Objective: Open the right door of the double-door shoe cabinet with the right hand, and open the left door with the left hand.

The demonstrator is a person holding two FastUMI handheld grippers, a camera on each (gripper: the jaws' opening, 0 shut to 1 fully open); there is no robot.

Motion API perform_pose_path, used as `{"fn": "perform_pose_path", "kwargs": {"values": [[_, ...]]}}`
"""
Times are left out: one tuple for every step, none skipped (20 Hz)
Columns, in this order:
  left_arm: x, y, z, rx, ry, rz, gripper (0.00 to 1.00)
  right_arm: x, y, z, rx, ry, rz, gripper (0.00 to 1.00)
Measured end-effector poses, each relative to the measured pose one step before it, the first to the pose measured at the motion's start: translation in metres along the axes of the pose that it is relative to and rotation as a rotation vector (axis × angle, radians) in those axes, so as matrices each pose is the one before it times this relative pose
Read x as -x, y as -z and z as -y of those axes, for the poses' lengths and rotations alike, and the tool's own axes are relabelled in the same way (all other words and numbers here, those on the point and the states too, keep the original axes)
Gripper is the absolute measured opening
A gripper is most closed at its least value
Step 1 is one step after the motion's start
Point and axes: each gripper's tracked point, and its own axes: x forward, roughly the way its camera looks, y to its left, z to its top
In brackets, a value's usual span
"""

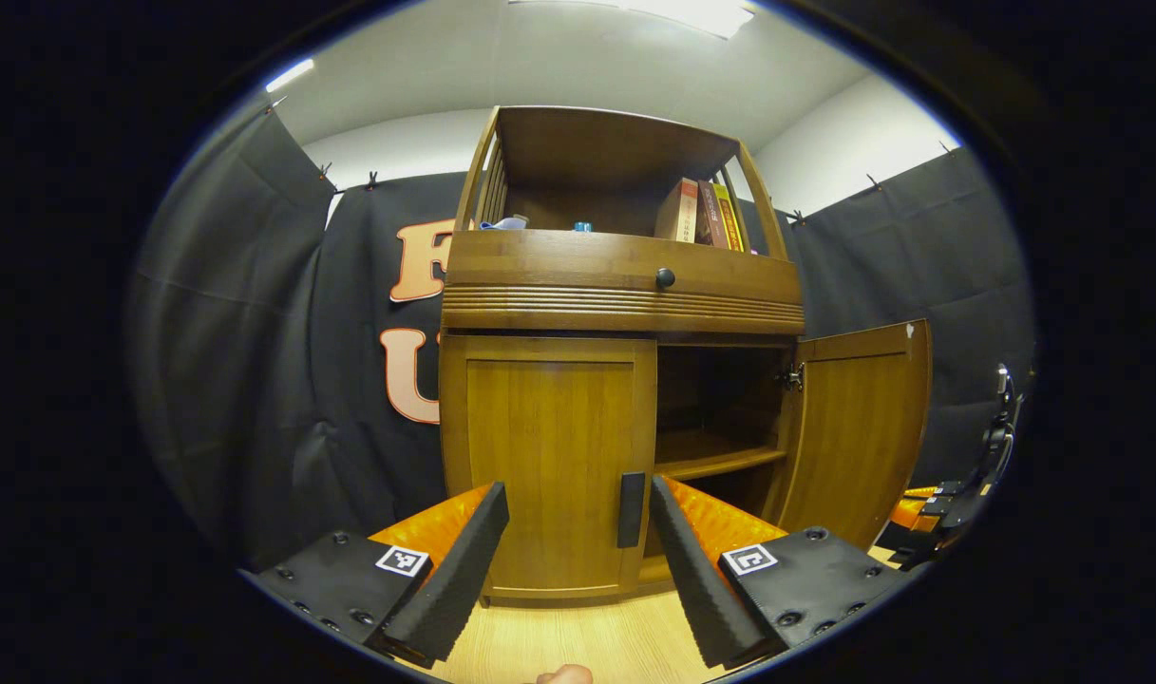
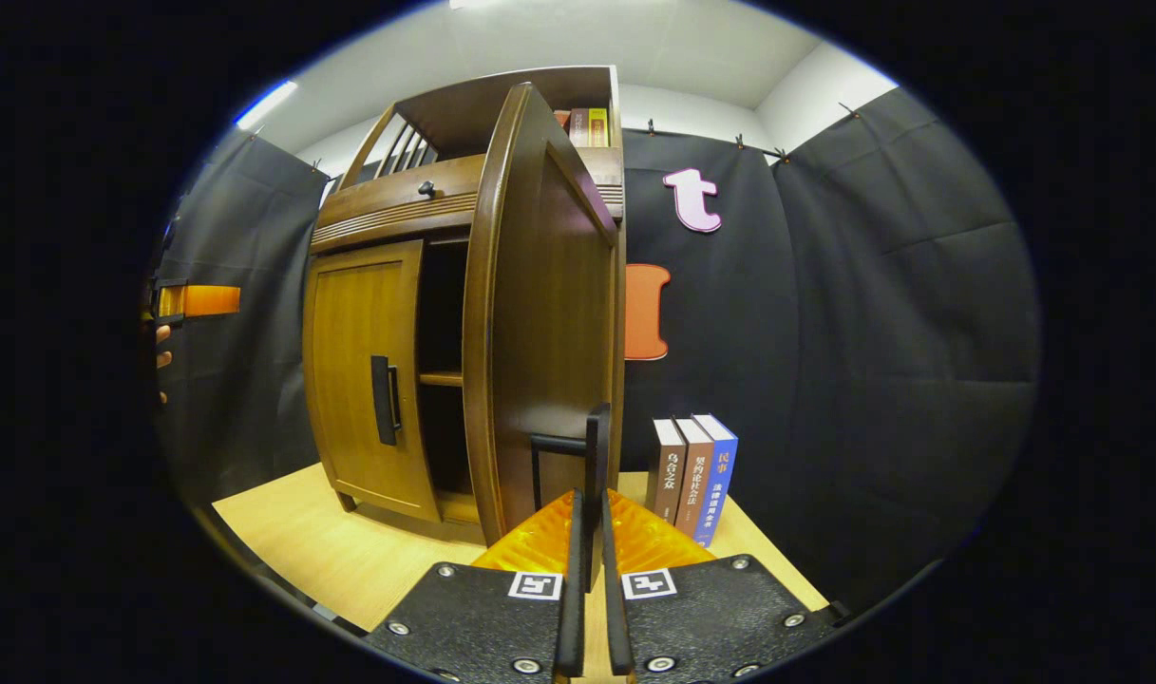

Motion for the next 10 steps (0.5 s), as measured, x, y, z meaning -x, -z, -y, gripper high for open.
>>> {"fn": "perform_pose_path", "kwargs": {"values": [[-0.0006, 0.00024, 0.00006, -0.00437, -0.00005, -0.00064, 0.94, 0.0004, 0.00113, 0.0034, 0.00396, 0.00675, -0.00078, 0.09], [-0.0006, 0.00017, 0.00083, -0.00118, 0.00141, 0.00113, 0.94, 0.00037, 0.00019, 0.0031, 0.0016, 0.00359, -0.00073, 0.08], [-0.00009, -0.00037, 0.00049, 0.00179, 0.00218, 0.00057, 0.94, 0.00043, -0.00086, 0.00261, -0.0015, 0.00296, -0.0006, 0.09], [-0.00027, 0.00106, 0.00103, 0.0033, 0.00271, -0.00026, 0.95, 0.00089, -0.00001, 0.00301, -0.00099, 0.00381, 0.00013, 0.0], [-0.00026, -0.00001, 0.00072, 0.00114, 0.00265, -0.00145, 0.95, 0.00053, -0.00003, 0.00399, -0.0019, 0.00703, -0.0003, 0.09], [-0.00004, 0.0007, -0.00035, -0.00108, -0.00053, -0.00119, 0.95, -0.00019, -0.00038, 0.00478, -0.00342, 0.0101, 0.00066, 0.0], [-0.00012, 0.00017, -0.00044, -0.00109, -0.00237, -0.00058, 0.95, -0.0012, 0.00025, 0.00531, -0.00451, 0.00799, 0.00109, 0.09], [-0.00028, 0.00069, 0.00075, -0.00112, -0.00046, -0.0013, 0.95, -0.00062, 0.00118, 0.00549, -0.00433, 0.00984, 0.00078, 0.08], [-0.00013, 0.0003, -0.00049, -0.00038, 0.00084, -0.00122, 0.95, -0.00195, -0.00077, 0.00421, -0.00746, 0.00194, 0.00073, 0.07], [-0.00144, 0.00051, 0.00155, -0.00042, 0.0013, -0.00276, 0.95, -0.00153, 0.00051, 0.00161, -0.0151, -0.00681, -0.00117, 0.05]]}}
